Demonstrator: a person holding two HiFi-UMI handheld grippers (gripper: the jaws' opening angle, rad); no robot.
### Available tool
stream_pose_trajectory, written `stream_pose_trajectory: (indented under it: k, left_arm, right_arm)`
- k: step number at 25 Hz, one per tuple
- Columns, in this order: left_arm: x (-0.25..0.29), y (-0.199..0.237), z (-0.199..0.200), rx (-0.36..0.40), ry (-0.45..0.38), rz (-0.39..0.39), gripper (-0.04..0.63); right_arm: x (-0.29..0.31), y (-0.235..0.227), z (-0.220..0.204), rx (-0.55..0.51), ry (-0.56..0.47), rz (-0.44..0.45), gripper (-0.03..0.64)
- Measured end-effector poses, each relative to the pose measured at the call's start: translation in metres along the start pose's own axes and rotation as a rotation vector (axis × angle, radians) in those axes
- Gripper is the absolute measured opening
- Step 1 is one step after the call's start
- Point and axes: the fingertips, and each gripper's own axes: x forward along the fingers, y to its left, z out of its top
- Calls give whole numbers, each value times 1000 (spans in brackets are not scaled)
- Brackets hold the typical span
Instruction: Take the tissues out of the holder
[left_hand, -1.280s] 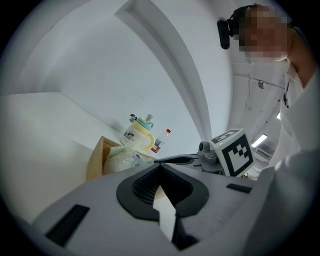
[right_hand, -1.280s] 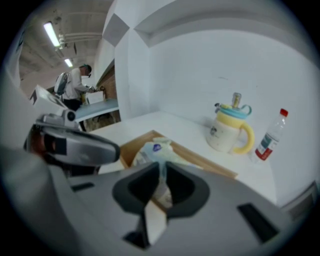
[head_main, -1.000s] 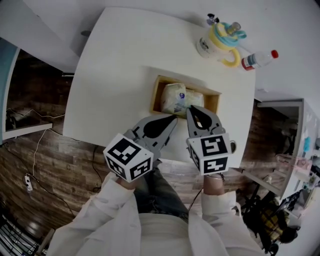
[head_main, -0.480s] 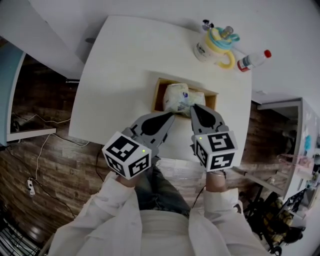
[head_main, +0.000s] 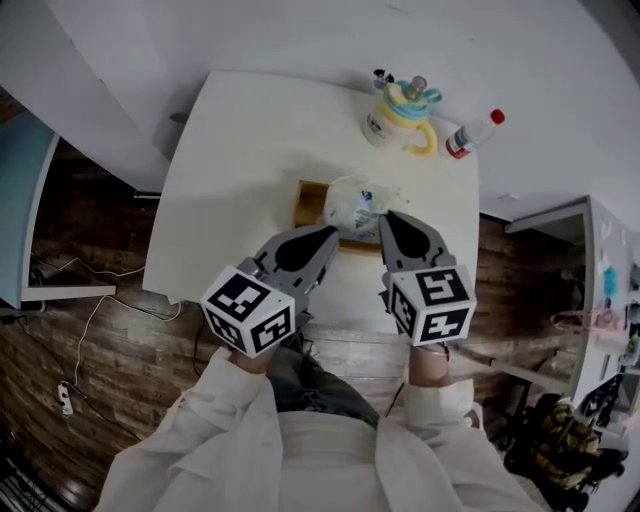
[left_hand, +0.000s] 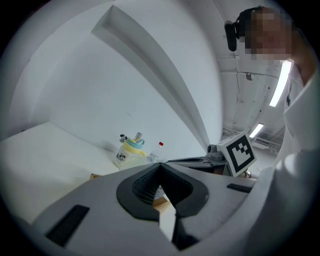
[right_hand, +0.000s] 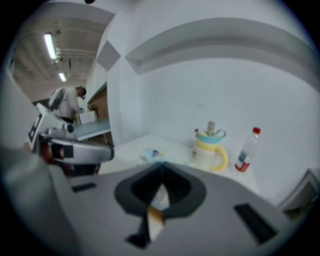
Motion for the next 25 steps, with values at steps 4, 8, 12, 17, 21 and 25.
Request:
stream_pose_trajectory:
  k: [4, 8, 12, 17, 21, 25]
  left_arm:
    - [0, -14, 14, 48, -18, -17, 18]
    - [-1, -28, 31, 90, -39, -40, 18]
    - [-7, -43, 54, 124, -80, -73, 18]
    - [-11, -52, 71, 198, -116, -70, 18]
    - [-13, -65, 78, 262, -118, -88, 18]
    - [-21, -74, 85, 288, -133, -95, 18]
  right_arm:
    - [-15, -4, 22, -3, -71, -5, 13]
    - [-29, -9, 44, -11, -134, -19, 13]
    - [-43, -9, 63, 10, -217, -5, 13]
    - [-67, -7, 83, 19, -335, -20, 12]
    - [-82, 0, 91, 15, -382, -9, 13]
    - [-94, 8, 92, 16, -412, -8, 12]
